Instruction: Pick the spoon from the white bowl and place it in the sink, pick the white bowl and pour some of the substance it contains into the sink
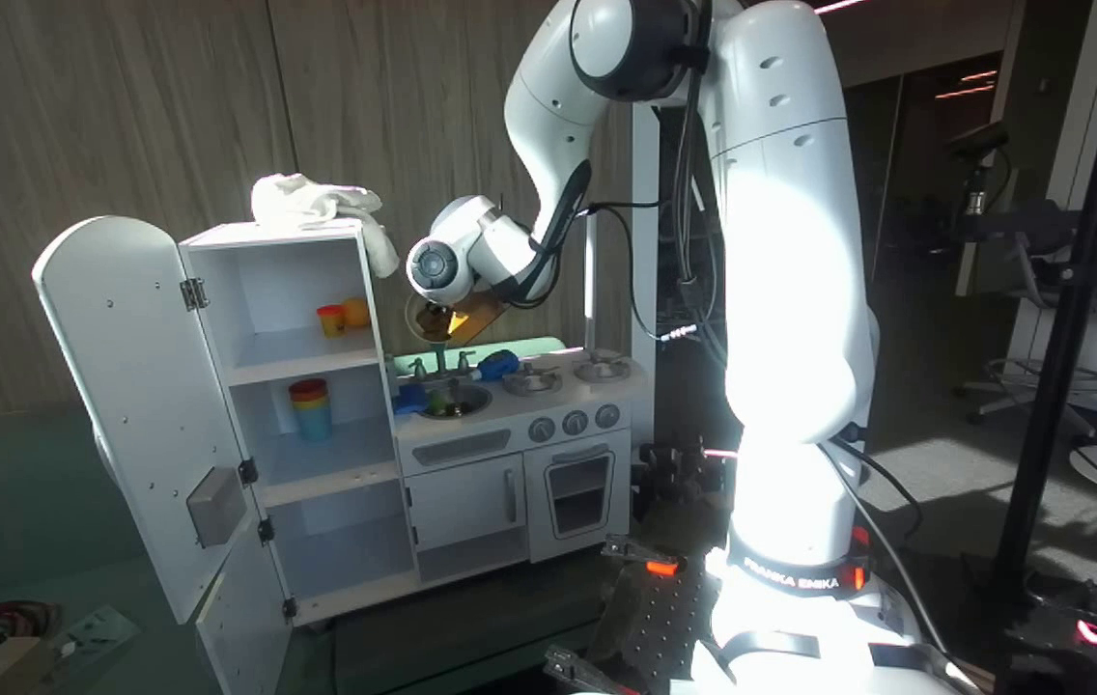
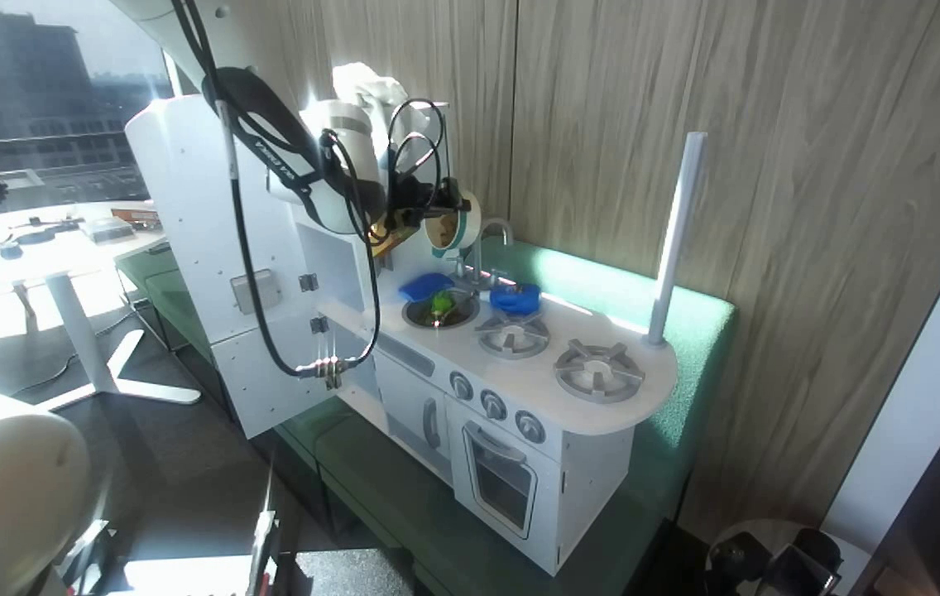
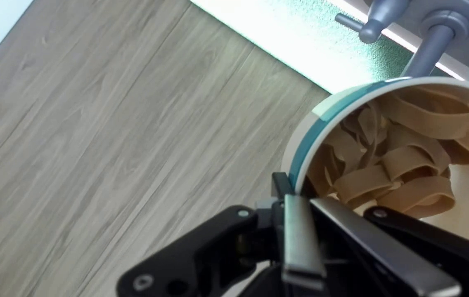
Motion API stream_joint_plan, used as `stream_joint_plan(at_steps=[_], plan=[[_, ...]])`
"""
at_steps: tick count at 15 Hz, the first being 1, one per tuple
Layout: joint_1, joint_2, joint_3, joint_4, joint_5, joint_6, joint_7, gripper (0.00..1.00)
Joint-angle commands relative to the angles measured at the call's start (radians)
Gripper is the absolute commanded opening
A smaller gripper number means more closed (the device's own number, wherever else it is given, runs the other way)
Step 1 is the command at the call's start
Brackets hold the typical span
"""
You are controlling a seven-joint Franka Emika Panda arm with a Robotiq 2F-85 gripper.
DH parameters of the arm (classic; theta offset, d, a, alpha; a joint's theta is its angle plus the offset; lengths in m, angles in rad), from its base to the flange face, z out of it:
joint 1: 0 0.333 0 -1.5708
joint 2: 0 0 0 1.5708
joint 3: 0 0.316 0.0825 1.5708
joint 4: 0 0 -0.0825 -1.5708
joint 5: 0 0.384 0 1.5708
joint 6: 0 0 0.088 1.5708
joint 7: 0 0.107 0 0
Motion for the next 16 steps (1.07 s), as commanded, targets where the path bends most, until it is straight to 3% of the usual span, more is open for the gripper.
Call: stream_joint_plan(at_steps=[1,3,7,16], plan=[[-0.025,-0.055,0.038,-0.045,-0.178,-0.067,0.091,0.01],[-0.027,-0.065,0.046,-0.061,-0.275,-0.127,0.113,0.01],[-0.030,-0.100,0.055,-0.106,-0.366,-0.194,0.135,0.01],[-0.064,-0.038,0.049,-0.115,-0.342,-0.178,0.064,0.01]])
